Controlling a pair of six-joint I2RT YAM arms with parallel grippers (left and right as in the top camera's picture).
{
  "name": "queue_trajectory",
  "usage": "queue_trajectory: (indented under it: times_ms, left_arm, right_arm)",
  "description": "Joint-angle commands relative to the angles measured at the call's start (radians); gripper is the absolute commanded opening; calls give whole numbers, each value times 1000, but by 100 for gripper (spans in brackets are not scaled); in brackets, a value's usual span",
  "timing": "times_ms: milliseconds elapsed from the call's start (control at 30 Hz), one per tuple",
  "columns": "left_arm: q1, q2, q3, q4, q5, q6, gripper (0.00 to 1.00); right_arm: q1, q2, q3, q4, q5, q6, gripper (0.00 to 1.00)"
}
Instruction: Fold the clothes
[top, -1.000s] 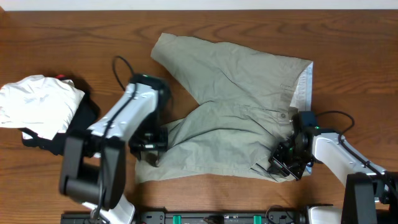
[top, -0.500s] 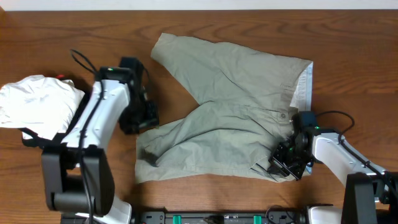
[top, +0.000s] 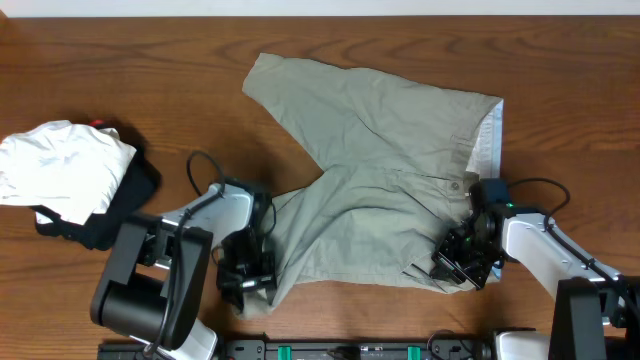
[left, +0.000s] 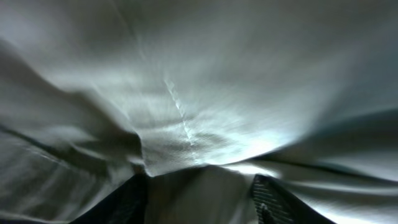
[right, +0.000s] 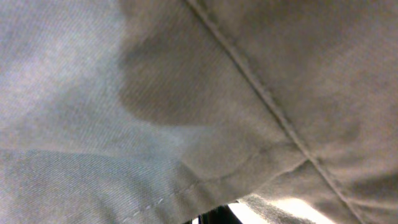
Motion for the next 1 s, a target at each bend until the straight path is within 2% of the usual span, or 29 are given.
queue_trajectory:
  times_ms: [0, 167, 333, 533, 733, 800, 967]
  left_arm:
    - [-14, 6, -18, -1, 14, -18, 49]
    - [2, -8, 19, 36, -2, -25, 45]
    - [47, -75, 127, 25, -113, -40, 46]
    - [107, -165, 187, 66, -171, -47, 56]
    - [129, -151, 155, 121, -183, -68, 56]
    - [129, -142, 137, 157, -209, -102, 60]
    - [129, -110, 132, 212, -280, -118, 60]
  right_arm:
    - [3, 53, -54, 47, 131, -20, 5]
    - [3, 53, -54, 47, 131, -20, 5]
    - [3, 53, -54, 47, 131, -20, 5]
    - [3, 53, -54, 47, 131, -20, 5]
    - [3, 53, -54, 47, 131, -20, 5]
    - [3, 53, -54, 47, 131, -21, 5]
    - [3, 53, -54, 47, 117, -36, 5]
